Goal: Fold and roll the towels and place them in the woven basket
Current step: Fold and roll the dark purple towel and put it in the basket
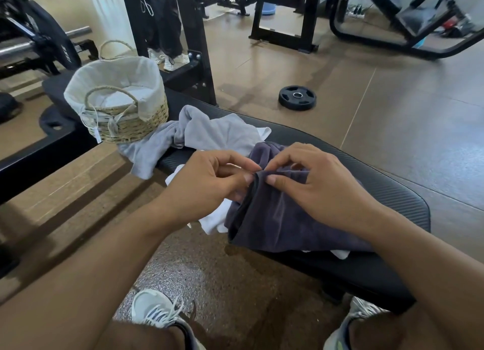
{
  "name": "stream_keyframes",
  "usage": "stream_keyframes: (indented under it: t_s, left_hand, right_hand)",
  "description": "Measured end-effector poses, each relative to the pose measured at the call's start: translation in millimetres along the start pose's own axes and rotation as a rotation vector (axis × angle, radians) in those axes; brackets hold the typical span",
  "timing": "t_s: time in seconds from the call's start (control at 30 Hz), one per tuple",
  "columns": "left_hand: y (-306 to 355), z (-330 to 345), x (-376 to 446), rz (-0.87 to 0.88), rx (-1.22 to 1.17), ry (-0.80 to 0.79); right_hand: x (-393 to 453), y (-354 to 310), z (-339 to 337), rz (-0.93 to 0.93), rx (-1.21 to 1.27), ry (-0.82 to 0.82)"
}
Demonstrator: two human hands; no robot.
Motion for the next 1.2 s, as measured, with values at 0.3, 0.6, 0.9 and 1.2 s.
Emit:
stream_keyframes:
  t_s: [0.3, 0.6, 0.9, 1.2]
  left_hand:
    - [2, -4, -1, -0.014, -0.043, 0.114]
    - [8, 0, -6, -0.005, -0.058, 0.094]
    - [10, -4, 0, 0.080, 0.139, 0.111]
    - [-4, -24, 6, 0.038, 0.245, -0.023]
  right_hand:
    - [1, -2, 3, -0.055, 0.038, -0.039]
    - [1, 1, 7, -0.007, 0.038, 0.015]
    - [11, 43, 7, 0.040, -0.235, -0.239]
    - [14, 91, -26, 0.122, -0.364, -0.273]
Point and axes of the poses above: each hand's wrist, its own x-axis towards the middle knuckle, its own z-axis out of the palm, y = z × x, the point moved 7 cm from there along x, towards the middle knuckle
